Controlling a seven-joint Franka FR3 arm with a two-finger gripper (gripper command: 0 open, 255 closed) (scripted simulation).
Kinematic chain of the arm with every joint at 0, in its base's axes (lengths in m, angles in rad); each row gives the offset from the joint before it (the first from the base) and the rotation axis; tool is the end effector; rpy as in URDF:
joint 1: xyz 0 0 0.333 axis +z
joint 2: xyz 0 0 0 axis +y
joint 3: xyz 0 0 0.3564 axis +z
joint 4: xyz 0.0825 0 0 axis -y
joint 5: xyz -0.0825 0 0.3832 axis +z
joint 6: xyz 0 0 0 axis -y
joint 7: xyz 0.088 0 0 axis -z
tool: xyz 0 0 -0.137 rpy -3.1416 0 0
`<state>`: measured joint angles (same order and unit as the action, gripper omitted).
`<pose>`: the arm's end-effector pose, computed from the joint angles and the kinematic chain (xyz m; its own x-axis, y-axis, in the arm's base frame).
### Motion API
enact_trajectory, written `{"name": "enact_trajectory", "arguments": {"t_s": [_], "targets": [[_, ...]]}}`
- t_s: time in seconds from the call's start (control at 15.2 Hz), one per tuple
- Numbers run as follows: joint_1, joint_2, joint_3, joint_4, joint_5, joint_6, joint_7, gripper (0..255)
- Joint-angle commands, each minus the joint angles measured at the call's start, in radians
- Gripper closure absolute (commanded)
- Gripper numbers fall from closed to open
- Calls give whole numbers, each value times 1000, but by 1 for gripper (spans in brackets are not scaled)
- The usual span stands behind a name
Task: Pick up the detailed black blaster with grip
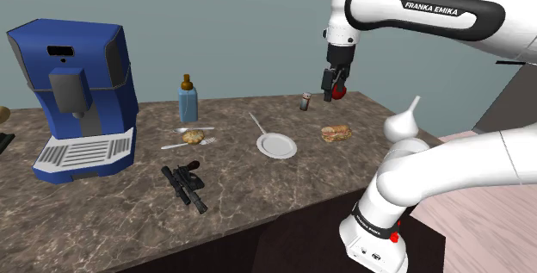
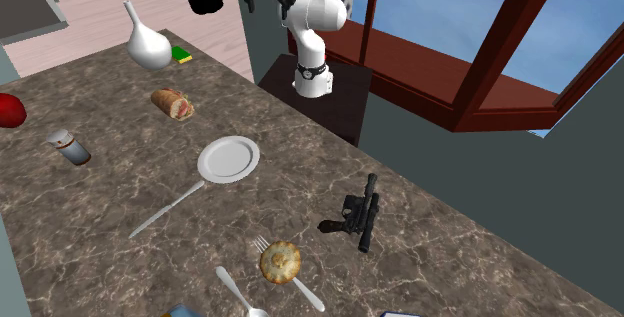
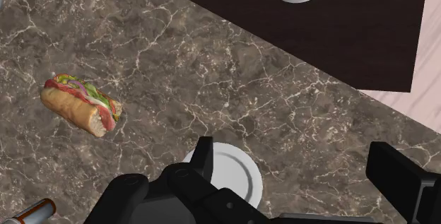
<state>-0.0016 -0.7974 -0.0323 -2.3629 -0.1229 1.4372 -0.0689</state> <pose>0.2545 -0.0299 0.5790 0.9905 0.0312 -0.1341 0.0436 -0.9949 0.0906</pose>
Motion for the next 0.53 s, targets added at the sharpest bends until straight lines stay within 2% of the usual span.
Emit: {"name": "enact_trajectory", "arguments": {"t_s": [0.0, 0.46], "targets": [[0, 0, 0, 0, 0, 0, 0, 0], [42, 59, 93, -126, 91, 201, 133, 0]]}}
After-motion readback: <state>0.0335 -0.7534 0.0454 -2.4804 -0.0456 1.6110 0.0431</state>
